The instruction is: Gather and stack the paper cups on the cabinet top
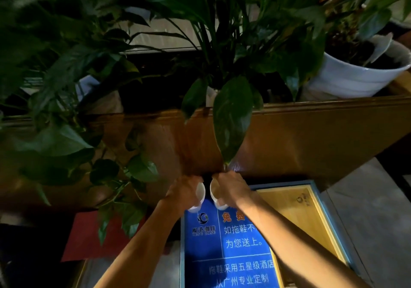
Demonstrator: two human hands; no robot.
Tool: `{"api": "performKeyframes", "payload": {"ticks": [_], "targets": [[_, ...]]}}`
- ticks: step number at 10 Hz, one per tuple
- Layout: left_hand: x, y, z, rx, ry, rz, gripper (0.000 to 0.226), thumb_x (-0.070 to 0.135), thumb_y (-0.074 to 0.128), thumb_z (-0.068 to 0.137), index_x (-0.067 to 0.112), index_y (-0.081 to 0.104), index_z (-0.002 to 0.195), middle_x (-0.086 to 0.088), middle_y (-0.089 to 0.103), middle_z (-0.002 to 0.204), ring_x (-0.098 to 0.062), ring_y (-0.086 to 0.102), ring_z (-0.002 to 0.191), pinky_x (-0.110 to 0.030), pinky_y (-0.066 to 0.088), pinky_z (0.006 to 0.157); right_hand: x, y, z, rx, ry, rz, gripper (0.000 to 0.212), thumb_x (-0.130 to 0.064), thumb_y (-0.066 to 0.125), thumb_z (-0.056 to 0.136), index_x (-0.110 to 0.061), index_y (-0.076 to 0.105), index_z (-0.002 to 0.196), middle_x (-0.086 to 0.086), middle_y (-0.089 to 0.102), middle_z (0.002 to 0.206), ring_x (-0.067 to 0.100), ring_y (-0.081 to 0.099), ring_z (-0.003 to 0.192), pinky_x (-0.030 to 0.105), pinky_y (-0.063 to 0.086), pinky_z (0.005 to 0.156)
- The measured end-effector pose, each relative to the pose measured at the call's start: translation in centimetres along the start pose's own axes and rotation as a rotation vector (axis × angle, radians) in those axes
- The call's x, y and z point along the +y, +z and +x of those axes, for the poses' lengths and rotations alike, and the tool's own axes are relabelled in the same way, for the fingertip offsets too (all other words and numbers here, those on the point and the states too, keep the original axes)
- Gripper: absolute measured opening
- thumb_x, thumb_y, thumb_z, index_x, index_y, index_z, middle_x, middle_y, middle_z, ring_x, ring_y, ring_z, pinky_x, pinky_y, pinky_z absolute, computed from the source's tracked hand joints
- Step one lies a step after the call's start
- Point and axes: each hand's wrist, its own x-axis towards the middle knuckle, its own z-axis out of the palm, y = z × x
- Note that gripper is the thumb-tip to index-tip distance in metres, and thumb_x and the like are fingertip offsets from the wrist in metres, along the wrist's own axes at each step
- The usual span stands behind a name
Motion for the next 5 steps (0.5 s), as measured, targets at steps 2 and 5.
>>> {"api": "performKeyframes", "payload": {"ticks": [2,5], "targets": [[0.3,-0.2,-0.2,-0.044,-0.045,-0.055,0.074,0.030,0.085,0.063,0.032,0.045,0.125,-0.006,0.060,0.128,-0.029,0.060,0.115,-0.038,0.055,0.091,0.3,0.0,0.0,-0.036,-0.042,-0.002,0.064,-0.032,0.086,0.061,-0.017,0.059,0.117,0.007,0.070,0.107,0.029,0.066,0.101,0.031,0.047,0.077],[2.4,0.7,-2.7,-0.015,-0.067,0.061,0.098,0.039,0.078,0.074,0.036,0.016,0.150,-0.005,0.001,0.165,-0.040,0.010,0.149,-0.060,0.025,0.116,1.5,1.8,-2.8,-0.037,0.000,0.031,0.118,-0.053,0.081,0.064,-0.041,0.001,0.150,0.016,-0.001,0.162,0.043,0.007,0.146,0.058,0.024,0.116]]}}
